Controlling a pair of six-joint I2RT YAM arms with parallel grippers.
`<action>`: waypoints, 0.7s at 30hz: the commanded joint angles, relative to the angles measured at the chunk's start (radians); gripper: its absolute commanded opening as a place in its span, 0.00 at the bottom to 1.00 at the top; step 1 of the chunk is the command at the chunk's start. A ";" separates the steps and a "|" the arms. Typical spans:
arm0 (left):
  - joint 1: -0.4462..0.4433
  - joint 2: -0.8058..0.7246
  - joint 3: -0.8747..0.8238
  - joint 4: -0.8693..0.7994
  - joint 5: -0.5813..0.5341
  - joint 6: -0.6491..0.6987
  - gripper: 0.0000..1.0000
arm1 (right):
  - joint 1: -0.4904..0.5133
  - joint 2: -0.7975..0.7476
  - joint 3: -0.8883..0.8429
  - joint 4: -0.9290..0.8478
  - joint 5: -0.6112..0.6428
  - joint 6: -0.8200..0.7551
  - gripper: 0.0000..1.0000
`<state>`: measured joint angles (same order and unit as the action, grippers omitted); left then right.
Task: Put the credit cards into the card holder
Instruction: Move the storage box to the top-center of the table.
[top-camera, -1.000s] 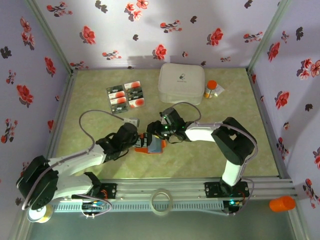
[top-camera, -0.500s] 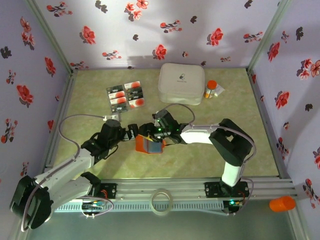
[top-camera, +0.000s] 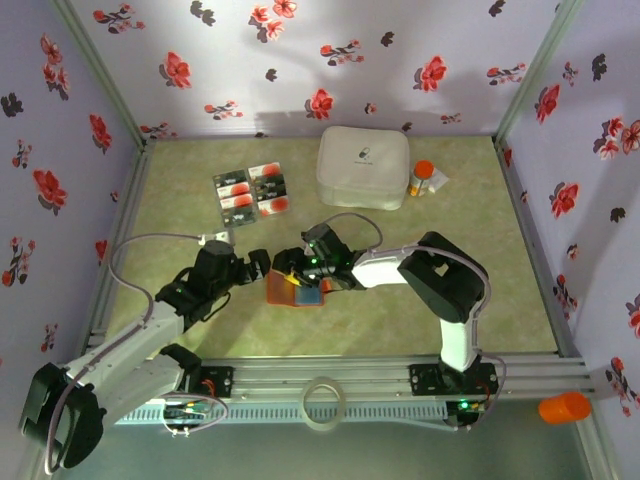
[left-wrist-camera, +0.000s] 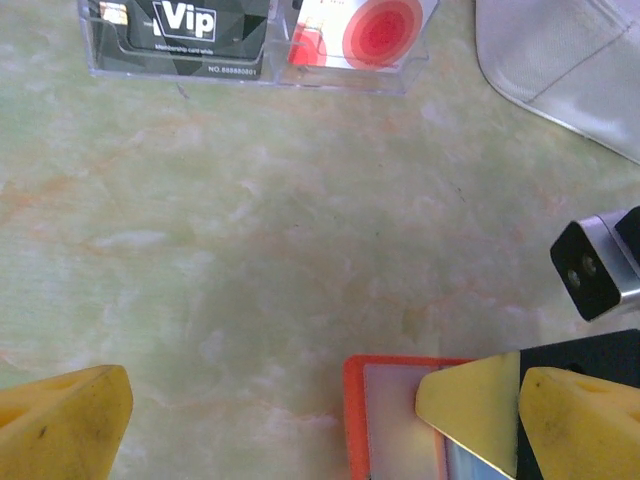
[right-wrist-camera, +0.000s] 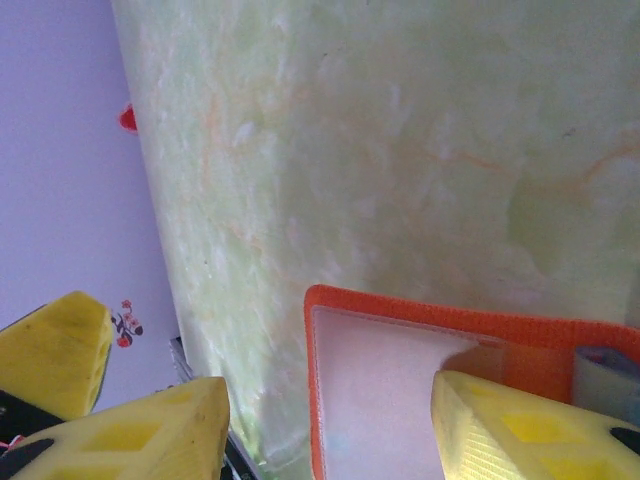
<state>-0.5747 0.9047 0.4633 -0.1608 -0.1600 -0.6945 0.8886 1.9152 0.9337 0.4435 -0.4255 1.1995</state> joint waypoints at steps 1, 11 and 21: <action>0.009 0.011 -0.017 -0.029 0.029 0.002 1.00 | 0.007 -0.008 -0.030 0.032 0.017 0.022 0.56; 0.015 0.029 -0.002 -0.043 0.039 0.004 1.00 | 0.005 -0.037 -0.070 0.033 0.032 0.014 0.51; 0.282 0.161 0.204 -0.055 0.145 0.069 1.00 | 0.008 -0.015 -0.095 0.068 0.040 0.032 0.51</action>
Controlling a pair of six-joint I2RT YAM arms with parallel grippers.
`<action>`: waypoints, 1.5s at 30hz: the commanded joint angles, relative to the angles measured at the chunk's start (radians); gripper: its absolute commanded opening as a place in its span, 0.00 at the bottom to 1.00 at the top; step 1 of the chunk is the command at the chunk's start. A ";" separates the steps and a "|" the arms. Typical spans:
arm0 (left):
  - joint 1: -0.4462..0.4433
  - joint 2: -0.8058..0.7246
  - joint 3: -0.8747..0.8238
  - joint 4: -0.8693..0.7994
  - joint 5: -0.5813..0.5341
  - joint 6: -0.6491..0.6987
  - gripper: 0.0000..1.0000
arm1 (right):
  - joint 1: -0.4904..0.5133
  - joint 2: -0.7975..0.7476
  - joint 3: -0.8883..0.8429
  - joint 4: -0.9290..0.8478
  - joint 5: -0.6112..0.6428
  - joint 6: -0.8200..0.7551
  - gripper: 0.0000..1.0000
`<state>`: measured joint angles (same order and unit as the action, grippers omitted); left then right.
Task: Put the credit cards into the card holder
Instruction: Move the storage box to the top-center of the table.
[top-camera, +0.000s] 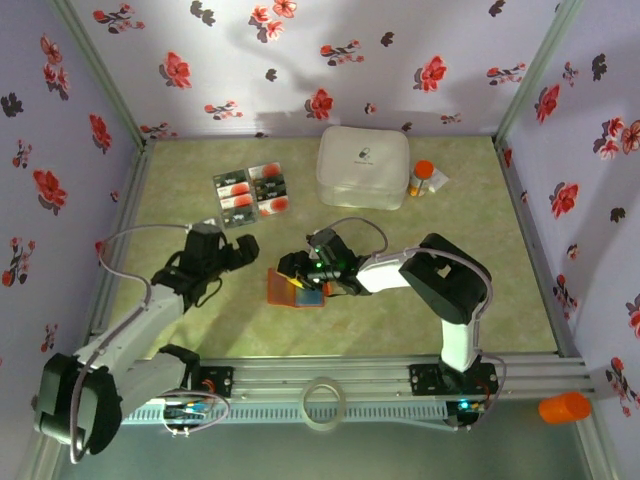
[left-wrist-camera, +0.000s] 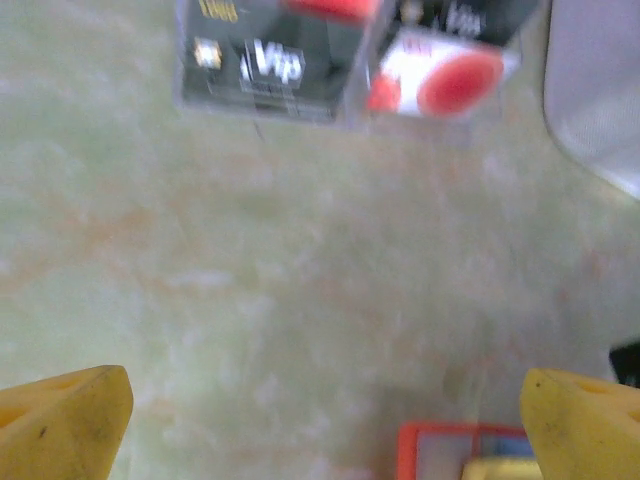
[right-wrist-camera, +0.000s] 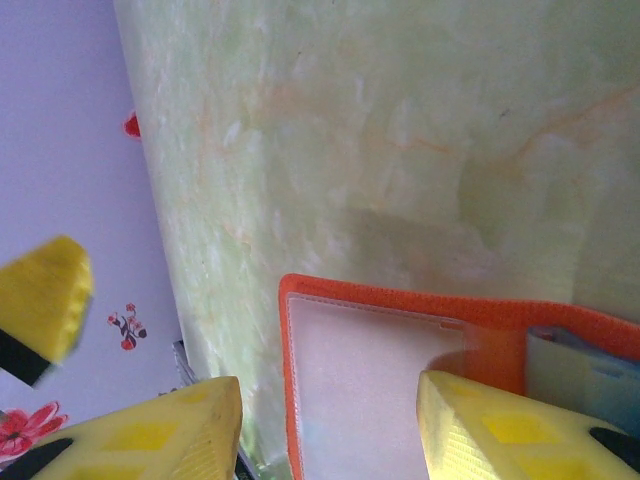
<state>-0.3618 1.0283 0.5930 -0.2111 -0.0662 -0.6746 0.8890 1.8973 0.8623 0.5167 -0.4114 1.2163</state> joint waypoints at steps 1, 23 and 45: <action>0.103 0.064 0.103 -0.002 0.064 0.061 1.00 | 0.009 0.003 -0.026 -0.005 0.028 0.015 0.51; 0.392 0.750 0.628 0.278 0.242 0.010 1.00 | 0.022 -0.032 -0.043 -0.060 0.068 0.006 0.50; 0.270 1.027 0.854 0.354 0.312 -0.123 1.00 | 0.052 -0.055 -0.068 -0.077 0.105 0.014 0.50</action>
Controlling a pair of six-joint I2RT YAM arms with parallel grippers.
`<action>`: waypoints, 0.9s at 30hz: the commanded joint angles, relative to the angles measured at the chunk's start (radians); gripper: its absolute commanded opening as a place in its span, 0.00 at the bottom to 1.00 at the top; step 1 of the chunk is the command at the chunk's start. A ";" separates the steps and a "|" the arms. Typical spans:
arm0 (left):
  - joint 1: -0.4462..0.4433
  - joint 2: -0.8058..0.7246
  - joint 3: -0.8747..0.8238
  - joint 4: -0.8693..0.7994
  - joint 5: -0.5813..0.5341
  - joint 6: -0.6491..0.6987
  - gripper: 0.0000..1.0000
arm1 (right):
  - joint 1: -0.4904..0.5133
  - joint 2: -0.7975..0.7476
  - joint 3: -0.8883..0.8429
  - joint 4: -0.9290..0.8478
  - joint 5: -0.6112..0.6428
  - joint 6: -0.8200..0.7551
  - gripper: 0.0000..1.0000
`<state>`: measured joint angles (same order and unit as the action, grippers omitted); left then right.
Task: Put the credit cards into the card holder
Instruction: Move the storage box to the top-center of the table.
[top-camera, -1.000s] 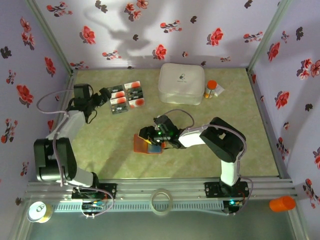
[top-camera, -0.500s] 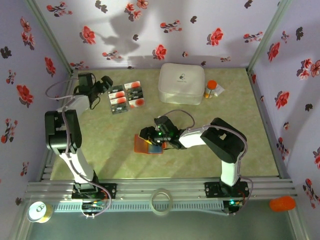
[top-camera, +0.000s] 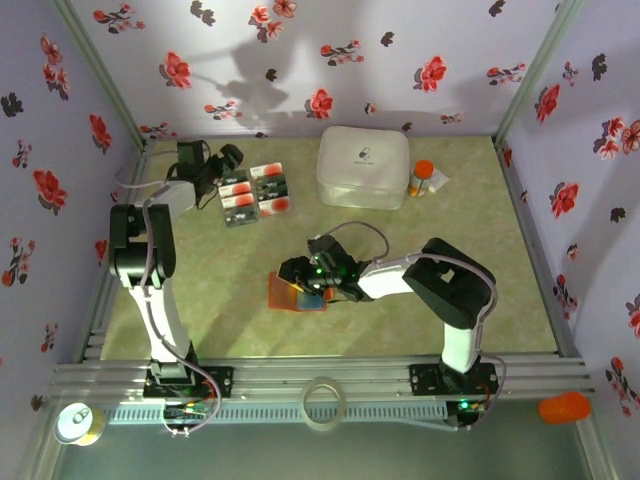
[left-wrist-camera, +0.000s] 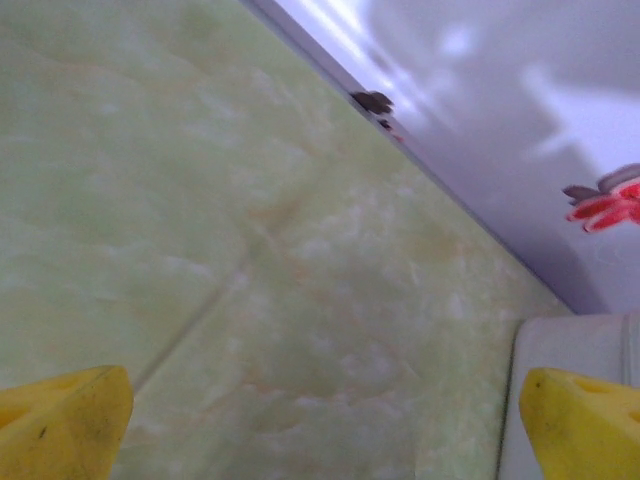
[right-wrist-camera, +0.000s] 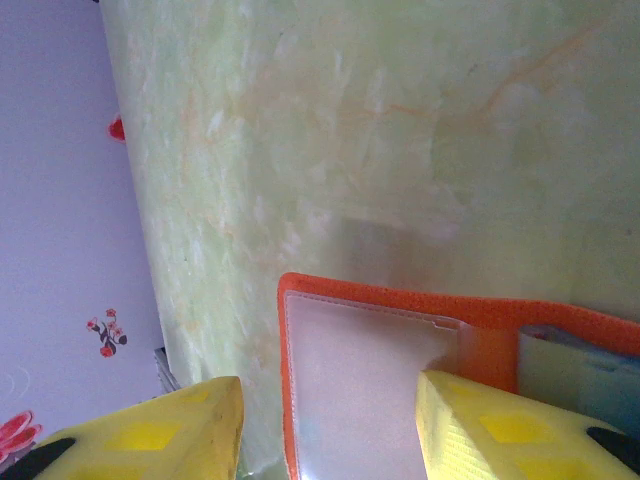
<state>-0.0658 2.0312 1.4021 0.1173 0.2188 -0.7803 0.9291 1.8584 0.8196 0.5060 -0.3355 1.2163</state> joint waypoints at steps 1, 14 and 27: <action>-0.036 0.031 0.053 0.025 0.030 -0.019 1.00 | 0.015 -0.015 -0.029 -0.067 0.030 0.014 0.50; -0.129 0.071 0.073 0.054 0.031 -0.038 1.00 | 0.020 0.006 -0.031 -0.055 0.033 0.017 0.50; -0.100 -0.049 0.041 -0.004 0.040 0.003 1.00 | 0.020 0.025 0.014 -0.099 0.001 -0.036 0.50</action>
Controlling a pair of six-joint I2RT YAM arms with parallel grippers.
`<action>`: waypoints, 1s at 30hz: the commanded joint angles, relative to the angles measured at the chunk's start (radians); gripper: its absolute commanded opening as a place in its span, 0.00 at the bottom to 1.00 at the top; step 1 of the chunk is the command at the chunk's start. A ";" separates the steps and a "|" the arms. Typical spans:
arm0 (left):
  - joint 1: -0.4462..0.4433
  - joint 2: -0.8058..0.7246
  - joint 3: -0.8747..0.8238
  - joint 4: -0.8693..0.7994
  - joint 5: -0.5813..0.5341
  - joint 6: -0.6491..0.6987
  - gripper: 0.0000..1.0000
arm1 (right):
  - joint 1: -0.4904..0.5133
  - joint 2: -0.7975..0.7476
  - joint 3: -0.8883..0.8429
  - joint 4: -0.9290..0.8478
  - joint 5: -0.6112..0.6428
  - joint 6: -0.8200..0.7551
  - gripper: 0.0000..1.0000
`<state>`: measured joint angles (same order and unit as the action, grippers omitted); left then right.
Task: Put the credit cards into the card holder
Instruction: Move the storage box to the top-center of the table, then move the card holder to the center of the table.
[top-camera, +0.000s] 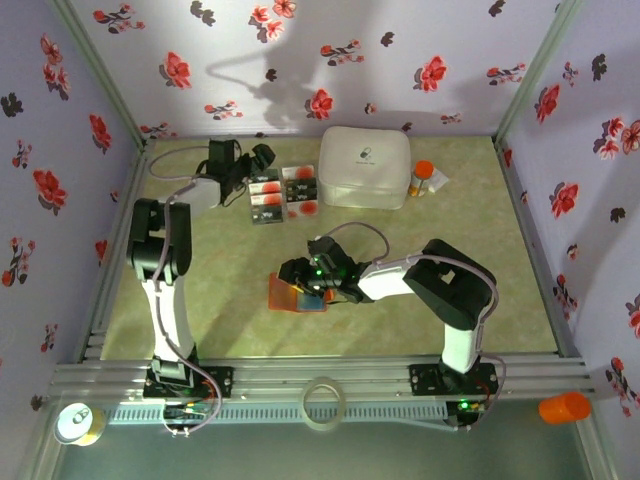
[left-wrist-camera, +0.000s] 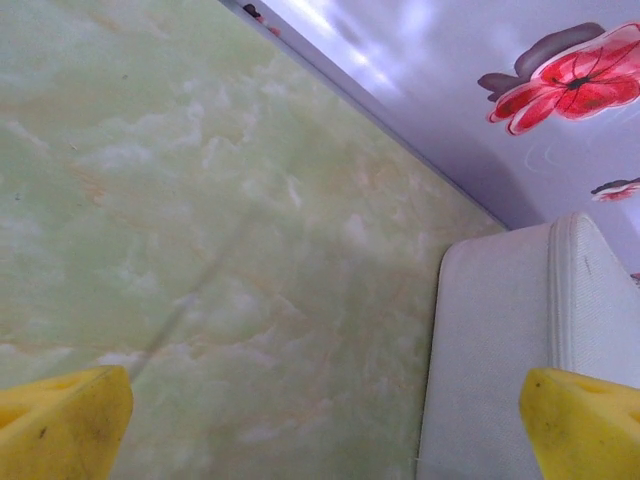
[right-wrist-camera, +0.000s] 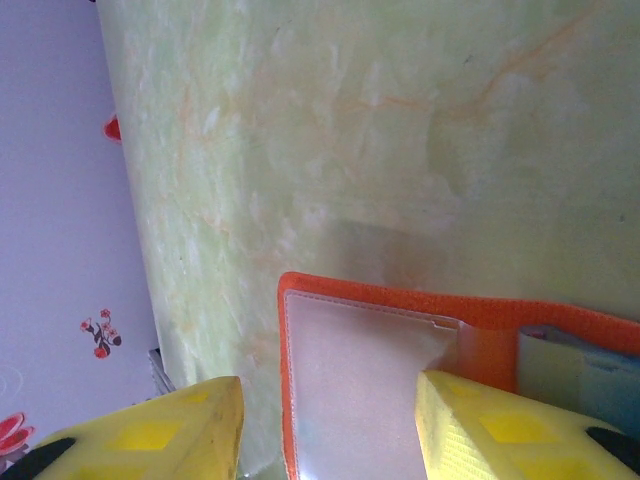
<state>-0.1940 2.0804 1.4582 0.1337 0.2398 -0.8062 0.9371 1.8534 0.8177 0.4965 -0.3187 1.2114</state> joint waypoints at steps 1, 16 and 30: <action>0.041 -0.119 -0.034 -0.026 0.022 0.035 1.00 | 0.012 0.033 0.024 -0.101 -0.018 -0.039 0.50; 0.097 -0.625 -0.459 -0.187 0.072 0.058 1.00 | 0.010 0.154 0.194 -0.145 -0.046 -0.073 0.50; 0.058 -1.117 -0.854 -0.482 -0.032 0.057 1.00 | -0.041 0.162 0.209 -0.153 -0.034 -0.067 0.50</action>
<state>-0.1184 1.0134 0.6357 -0.2325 0.2470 -0.7677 0.9188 1.9930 1.0317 0.4015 -0.3744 1.1599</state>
